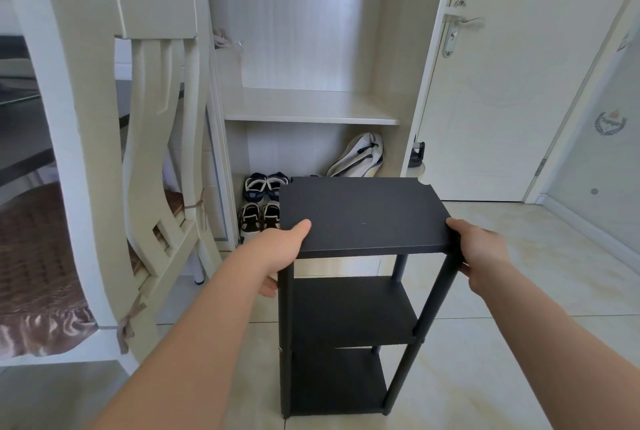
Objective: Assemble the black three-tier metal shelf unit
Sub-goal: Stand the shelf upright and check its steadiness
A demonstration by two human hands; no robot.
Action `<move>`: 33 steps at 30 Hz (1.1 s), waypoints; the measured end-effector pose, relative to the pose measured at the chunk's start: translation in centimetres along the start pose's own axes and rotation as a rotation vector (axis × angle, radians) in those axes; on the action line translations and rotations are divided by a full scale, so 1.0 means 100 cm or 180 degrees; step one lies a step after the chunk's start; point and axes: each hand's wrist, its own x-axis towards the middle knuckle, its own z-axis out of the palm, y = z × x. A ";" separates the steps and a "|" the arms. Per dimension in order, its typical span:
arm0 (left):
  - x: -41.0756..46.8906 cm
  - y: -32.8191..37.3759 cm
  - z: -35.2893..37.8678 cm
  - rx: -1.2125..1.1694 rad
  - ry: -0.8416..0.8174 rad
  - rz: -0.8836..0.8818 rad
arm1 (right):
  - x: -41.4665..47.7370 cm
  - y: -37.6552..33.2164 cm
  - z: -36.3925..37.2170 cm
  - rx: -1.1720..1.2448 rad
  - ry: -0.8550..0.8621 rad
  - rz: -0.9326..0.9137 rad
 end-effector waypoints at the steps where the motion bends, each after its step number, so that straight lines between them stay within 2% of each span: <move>1: 0.000 0.000 0.000 -0.0055 0.0010 0.0068 | -0.001 0.001 -0.001 -0.0003 0.0033 -0.0002; 3: 0.002 -0.001 0.003 -0.0327 0.0183 0.0313 | -0.005 0.003 -0.001 0.0015 0.0061 0.0014; 6: 0.008 -0.001 0.013 -0.0860 0.0790 0.0935 | -0.010 0.007 -0.005 0.0076 0.0050 0.0014; 8: 0.008 0.001 0.021 -0.1456 0.0920 0.1222 | -0.012 0.008 -0.013 0.0076 -0.0030 0.0071; 10: 0.007 0.002 0.025 -0.1837 0.0916 0.1275 | -0.018 0.007 -0.022 0.0107 -0.0298 0.0193; 12: 0.011 0.000 0.025 -0.1335 0.0944 0.1025 | -0.022 0.006 -0.029 0.0094 -0.0514 0.0260; 14: 0.016 -0.001 0.024 -0.0625 0.0921 0.0463 | -0.023 0.008 -0.031 0.0051 -0.0481 0.0182; 15: 0.018 -0.001 0.024 -0.0544 0.0852 0.0313 | -0.023 0.009 -0.030 0.0036 -0.0435 0.0120; 17: 0.020 0.001 0.024 -0.0832 0.0754 0.0383 | -0.025 0.011 -0.025 0.0090 -0.0390 0.0032; 21: 0.026 -0.002 0.032 -0.1031 0.0933 0.0957 | -0.031 0.015 -0.013 0.0136 -0.0439 -0.0074; 24: 0.024 -0.003 0.035 -0.1110 0.0712 0.1343 | -0.037 0.017 -0.005 0.0255 -0.0688 -0.0014; 27: 0.022 0.000 0.038 -0.0929 0.0317 0.1247 | -0.042 0.018 -0.005 0.0260 -0.1364 0.0242; 30: 0.004 0.008 0.048 -0.1089 -0.0128 0.1061 | -0.042 0.014 -0.012 -0.0135 -0.1904 0.0471; 31: -0.004 0.011 0.054 -0.1244 -0.0388 0.0984 | -0.040 0.012 -0.014 -0.0319 -0.1828 0.0480; 33: -0.017 0.017 0.068 -0.1404 -0.0854 0.0922 | -0.034 0.008 -0.018 -0.0640 -0.1192 0.0287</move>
